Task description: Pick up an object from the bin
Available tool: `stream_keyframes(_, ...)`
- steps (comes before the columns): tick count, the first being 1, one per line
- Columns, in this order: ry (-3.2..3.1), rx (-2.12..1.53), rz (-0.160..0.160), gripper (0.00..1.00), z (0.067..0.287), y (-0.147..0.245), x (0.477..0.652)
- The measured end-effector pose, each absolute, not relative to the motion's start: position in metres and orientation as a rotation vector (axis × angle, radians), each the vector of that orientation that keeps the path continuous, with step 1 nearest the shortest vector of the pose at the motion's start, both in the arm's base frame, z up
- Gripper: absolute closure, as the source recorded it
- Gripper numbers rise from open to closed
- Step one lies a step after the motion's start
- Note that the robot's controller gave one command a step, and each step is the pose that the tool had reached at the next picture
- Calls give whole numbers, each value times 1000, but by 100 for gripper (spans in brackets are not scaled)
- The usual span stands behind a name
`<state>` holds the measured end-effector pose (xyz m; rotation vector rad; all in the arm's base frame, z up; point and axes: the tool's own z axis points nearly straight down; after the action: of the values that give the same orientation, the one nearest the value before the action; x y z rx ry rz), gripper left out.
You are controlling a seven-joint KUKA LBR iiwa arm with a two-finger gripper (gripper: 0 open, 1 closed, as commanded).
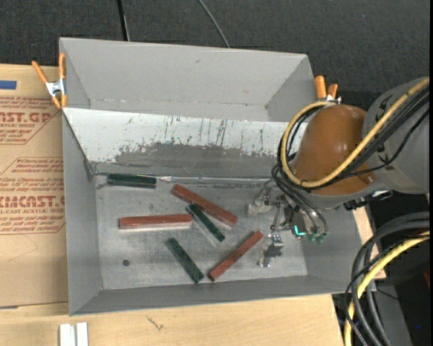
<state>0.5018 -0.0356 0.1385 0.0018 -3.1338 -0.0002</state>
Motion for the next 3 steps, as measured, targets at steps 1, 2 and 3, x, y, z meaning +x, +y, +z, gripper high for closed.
stream_keyframes(1,-3141,2,1,0,143,-36,504)
stream_keyframes(2,-3118,426,1,100,74,-21,516)
stream_keyframes(3,-3118,426,1,100,74,-21,516)
